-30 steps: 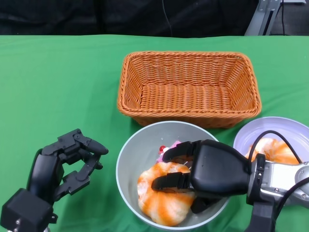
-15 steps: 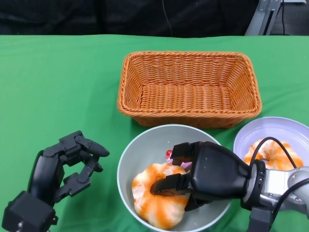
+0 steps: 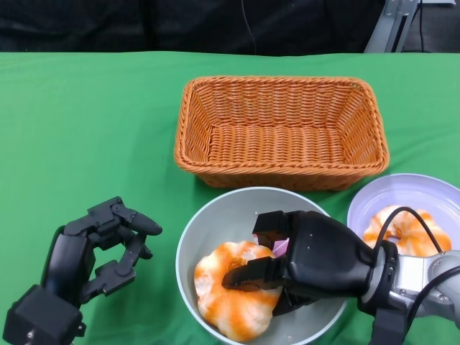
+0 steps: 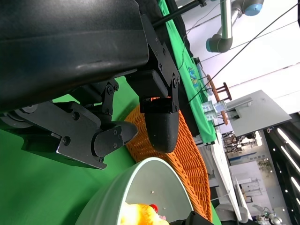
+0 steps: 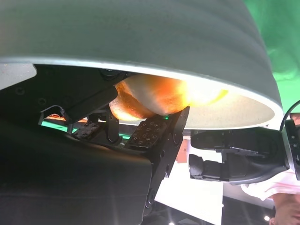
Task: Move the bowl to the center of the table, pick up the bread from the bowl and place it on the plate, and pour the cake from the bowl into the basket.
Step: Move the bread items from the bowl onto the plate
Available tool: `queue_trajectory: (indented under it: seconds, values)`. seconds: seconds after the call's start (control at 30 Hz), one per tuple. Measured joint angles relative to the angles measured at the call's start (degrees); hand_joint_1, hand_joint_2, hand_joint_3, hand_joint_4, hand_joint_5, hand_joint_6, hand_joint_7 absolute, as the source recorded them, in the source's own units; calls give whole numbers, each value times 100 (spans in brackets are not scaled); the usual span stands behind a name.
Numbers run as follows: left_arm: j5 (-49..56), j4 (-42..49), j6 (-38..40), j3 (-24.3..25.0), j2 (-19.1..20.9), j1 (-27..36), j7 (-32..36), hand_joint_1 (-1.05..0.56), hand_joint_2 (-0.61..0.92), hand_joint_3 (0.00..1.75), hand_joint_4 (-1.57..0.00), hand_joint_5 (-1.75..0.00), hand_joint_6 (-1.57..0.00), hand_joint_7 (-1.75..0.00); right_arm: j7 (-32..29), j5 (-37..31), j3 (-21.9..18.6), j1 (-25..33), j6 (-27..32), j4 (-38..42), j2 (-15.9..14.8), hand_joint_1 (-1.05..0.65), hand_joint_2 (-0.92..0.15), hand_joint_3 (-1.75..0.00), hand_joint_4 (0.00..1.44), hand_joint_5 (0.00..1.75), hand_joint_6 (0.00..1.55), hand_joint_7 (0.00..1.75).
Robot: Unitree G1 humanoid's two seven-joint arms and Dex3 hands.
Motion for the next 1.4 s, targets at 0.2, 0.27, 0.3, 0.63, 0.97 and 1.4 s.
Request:
queue_trajectory:
  seconds: [0.2,0.27,0.3,0.63,0.97,1.4]
  values:
    - [1,15,-13,1,0,-2,0,2,76,73,-77,-137,-81,-104,-216,53,-20,0,-20,51,35,-33,-84,0,71,138,114,19]
    - [0,17,-13,1,1,-2,0,2,76,73,-77,-138,-81,-104,-243,56,-27,0,-2,51,36,-34,-83,0,73,137,113,20]
    - [0,21,-16,1,1,-4,0,2,77,72,-77,-138,-81,-104,-259,56,-31,0,16,50,36,-34,-83,0,72,137,112,21]
    - [0,99,-83,1,5,-72,-2,2,79,67,-75,-138,-81,-104,-558,69,-199,-28,22,145,74,-34,-78,0,77,118,103,38]
    - [-7,233,-83,5,11,-123,-2,3,78,69,-77,-139,-81,-105,-755,88,-308,-49,156,149,89,-26,-83,0,83,112,99,38]
    - [-8,336,-81,29,25,-170,-1,4,76,72,-78,-136,-82,-103,-702,783,-1049,-28,-203,-324,-106,-24,-92,-8,74,118,82,70]
